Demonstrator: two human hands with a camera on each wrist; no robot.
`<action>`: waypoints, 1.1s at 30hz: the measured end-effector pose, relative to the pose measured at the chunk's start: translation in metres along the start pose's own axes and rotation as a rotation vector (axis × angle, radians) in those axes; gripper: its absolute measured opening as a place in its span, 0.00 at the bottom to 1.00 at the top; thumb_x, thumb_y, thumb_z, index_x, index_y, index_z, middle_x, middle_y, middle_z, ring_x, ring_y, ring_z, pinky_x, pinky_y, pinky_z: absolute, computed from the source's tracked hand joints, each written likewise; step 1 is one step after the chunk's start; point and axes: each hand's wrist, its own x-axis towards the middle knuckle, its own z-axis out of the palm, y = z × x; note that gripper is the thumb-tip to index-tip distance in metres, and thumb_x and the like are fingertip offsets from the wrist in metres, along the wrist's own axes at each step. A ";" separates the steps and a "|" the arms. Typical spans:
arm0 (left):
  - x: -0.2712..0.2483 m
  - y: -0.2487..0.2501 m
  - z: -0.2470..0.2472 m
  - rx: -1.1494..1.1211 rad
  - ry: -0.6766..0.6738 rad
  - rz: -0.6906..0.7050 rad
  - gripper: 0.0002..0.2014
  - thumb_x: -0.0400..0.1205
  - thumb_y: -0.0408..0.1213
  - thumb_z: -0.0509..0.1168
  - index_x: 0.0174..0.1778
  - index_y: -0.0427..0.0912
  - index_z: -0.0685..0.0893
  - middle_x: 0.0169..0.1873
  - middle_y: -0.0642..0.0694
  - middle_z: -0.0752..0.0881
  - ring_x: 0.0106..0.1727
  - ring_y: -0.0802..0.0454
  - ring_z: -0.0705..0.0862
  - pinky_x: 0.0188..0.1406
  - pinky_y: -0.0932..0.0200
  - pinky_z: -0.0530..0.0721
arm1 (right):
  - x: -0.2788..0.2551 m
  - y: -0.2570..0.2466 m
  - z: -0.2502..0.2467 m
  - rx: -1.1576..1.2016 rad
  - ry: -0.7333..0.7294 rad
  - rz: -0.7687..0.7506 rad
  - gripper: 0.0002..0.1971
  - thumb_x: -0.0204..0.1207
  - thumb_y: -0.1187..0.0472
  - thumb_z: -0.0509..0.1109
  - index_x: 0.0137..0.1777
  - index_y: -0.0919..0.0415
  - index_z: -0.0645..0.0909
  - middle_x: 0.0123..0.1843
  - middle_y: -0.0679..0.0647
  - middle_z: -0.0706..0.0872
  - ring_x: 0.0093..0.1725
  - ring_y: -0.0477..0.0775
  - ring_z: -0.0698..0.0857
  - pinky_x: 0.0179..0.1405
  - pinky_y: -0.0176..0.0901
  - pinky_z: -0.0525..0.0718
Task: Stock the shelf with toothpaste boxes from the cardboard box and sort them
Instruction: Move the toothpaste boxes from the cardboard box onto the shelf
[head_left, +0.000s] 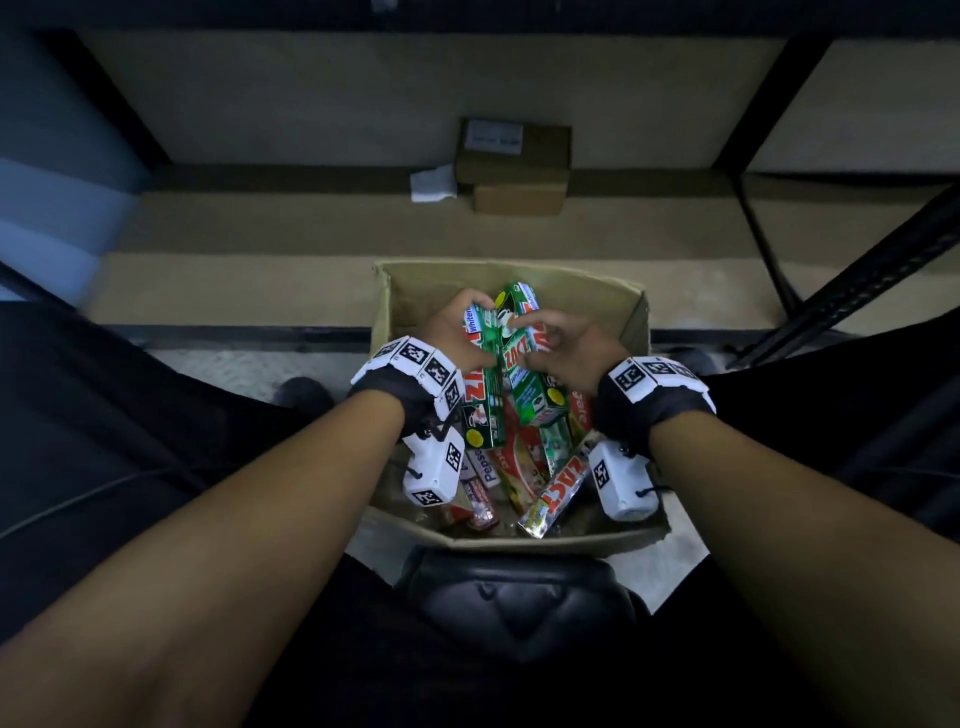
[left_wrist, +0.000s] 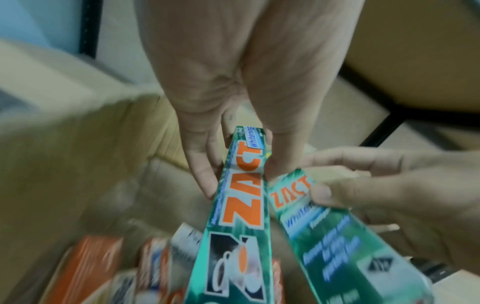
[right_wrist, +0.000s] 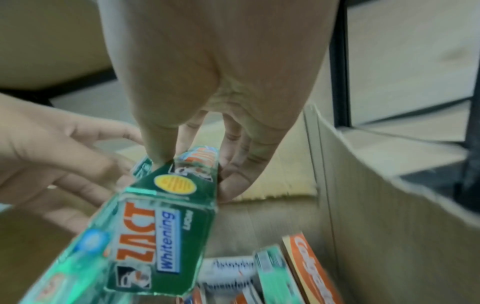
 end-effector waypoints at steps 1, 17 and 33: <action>-0.001 0.005 -0.006 0.010 0.017 0.019 0.29 0.69 0.28 0.78 0.60 0.58 0.77 0.51 0.47 0.87 0.35 0.51 0.87 0.18 0.66 0.77 | -0.003 -0.004 -0.003 -0.007 0.006 -0.015 0.20 0.74 0.52 0.79 0.66 0.38 0.82 0.68 0.45 0.82 0.59 0.48 0.83 0.60 0.44 0.83; -0.046 0.093 -0.090 -0.118 -0.008 0.210 0.29 0.71 0.26 0.78 0.63 0.54 0.78 0.55 0.55 0.82 0.46 0.48 0.91 0.35 0.42 0.92 | -0.042 -0.077 -0.077 -0.064 0.186 -0.132 0.19 0.75 0.47 0.77 0.66 0.33 0.82 0.54 0.42 0.79 0.55 0.48 0.83 0.54 0.43 0.83; -0.087 0.186 -0.158 -0.012 0.088 0.398 0.28 0.72 0.33 0.78 0.62 0.63 0.78 0.64 0.52 0.78 0.42 0.49 0.91 0.33 0.49 0.92 | -0.089 -0.156 -0.141 -0.097 0.412 -0.279 0.18 0.75 0.46 0.77 0.64 0.34 0.83 0.42 0.38 0.82 0.48 0.47 0.84 0.44 0.40 0.82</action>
